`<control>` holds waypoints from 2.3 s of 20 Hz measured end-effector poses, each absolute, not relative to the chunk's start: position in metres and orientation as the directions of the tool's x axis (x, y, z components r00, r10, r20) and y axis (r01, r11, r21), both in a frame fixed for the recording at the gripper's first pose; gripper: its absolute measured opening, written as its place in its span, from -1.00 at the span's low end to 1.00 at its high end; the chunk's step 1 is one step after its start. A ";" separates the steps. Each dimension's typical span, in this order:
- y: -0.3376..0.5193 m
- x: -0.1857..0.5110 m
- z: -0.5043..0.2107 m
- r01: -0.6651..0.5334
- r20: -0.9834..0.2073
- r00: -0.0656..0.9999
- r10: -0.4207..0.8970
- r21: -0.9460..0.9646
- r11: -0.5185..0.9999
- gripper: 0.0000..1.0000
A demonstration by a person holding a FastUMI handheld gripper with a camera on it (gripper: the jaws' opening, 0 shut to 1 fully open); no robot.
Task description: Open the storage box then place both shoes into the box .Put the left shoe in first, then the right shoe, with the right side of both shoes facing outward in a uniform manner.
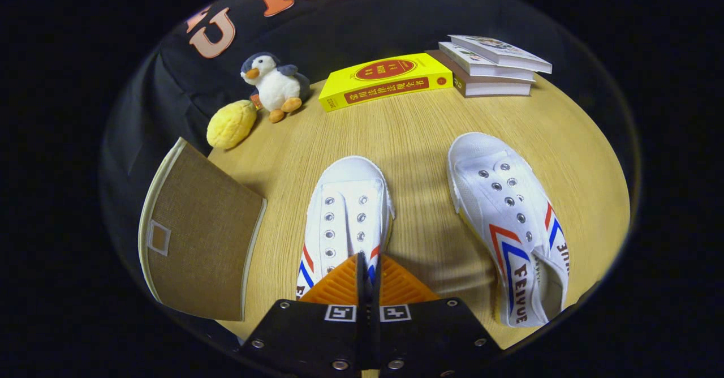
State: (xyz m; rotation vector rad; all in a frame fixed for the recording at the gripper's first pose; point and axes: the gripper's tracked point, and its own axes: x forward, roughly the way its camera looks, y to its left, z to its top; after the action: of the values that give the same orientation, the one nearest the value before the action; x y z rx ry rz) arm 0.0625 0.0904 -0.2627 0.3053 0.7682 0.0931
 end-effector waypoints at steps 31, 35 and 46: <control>0.258 0.032 -0.027 -0.010 -0.344 0.913 0.219 0.517 0.856 -1.00; 0.324 0.026 -0.046 0.001 -0.373 0.885 0.279 0.600 0.800 -1.00; 0.389 0.040 -0.117 0.127 -0.472 0.854 0.219 0.598 0.791 -1.00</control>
State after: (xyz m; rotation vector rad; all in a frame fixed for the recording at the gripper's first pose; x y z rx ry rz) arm 0.0403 0.3895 -0.1166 0.6646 0.5548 0.0519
